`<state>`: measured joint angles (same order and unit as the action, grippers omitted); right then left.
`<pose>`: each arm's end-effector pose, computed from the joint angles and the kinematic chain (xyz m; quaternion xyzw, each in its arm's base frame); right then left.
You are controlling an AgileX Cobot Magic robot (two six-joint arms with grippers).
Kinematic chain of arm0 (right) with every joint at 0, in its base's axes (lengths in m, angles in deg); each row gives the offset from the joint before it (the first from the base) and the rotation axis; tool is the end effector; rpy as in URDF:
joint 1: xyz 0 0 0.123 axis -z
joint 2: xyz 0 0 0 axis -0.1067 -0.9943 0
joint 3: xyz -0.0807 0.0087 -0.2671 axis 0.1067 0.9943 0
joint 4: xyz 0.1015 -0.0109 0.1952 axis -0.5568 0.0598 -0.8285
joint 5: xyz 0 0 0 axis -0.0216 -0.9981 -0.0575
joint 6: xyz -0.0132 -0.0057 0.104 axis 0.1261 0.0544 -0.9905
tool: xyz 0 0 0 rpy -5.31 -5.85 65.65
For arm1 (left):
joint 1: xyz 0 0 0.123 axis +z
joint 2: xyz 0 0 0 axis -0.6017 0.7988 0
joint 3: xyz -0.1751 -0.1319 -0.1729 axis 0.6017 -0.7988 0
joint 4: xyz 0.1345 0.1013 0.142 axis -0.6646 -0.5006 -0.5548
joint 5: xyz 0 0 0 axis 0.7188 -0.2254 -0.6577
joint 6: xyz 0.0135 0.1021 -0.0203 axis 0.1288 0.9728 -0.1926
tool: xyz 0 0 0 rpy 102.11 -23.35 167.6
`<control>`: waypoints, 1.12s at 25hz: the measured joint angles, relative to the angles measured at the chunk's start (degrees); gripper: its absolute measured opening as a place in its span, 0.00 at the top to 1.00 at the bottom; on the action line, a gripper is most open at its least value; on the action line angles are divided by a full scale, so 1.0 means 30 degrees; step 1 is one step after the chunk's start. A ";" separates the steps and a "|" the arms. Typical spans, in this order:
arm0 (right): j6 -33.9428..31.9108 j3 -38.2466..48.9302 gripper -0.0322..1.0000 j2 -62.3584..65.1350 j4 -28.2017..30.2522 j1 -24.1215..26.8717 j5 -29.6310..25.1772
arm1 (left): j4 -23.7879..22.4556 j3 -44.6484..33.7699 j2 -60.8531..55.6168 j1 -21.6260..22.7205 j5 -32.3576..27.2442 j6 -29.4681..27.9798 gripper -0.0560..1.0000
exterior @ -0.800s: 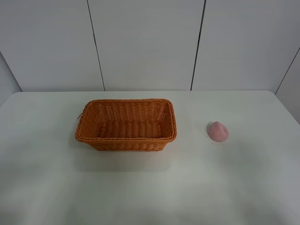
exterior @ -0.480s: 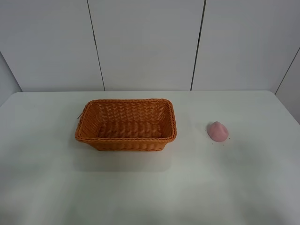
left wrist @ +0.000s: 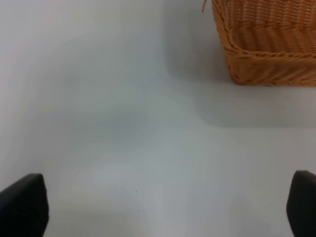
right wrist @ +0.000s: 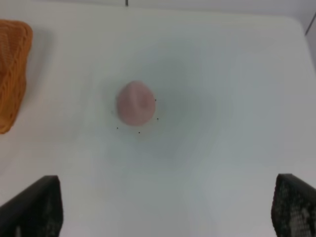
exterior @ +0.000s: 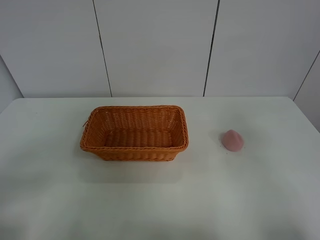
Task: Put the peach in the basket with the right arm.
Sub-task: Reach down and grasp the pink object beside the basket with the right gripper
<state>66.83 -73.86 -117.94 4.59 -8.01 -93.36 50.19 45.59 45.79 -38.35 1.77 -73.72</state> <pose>0.0910 0.0049 0.3210 -0.0124 0.9077 0.0180 0.4191 -0.0144 0.0035 0.2533 -0.0052 0.8524 0.0025 0.5228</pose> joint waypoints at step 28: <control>0.0880 -1.4776 0.35 -2.5847 -0.1332 -0.1567 -0.1309 | 0.0000 0.0000 0.0000 0.0000 0.0000 0.0000 0.01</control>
<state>69.47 -118.18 -195.48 0.59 -12.71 -97.29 50.19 45.59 45.79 -38.35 1.77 -73.72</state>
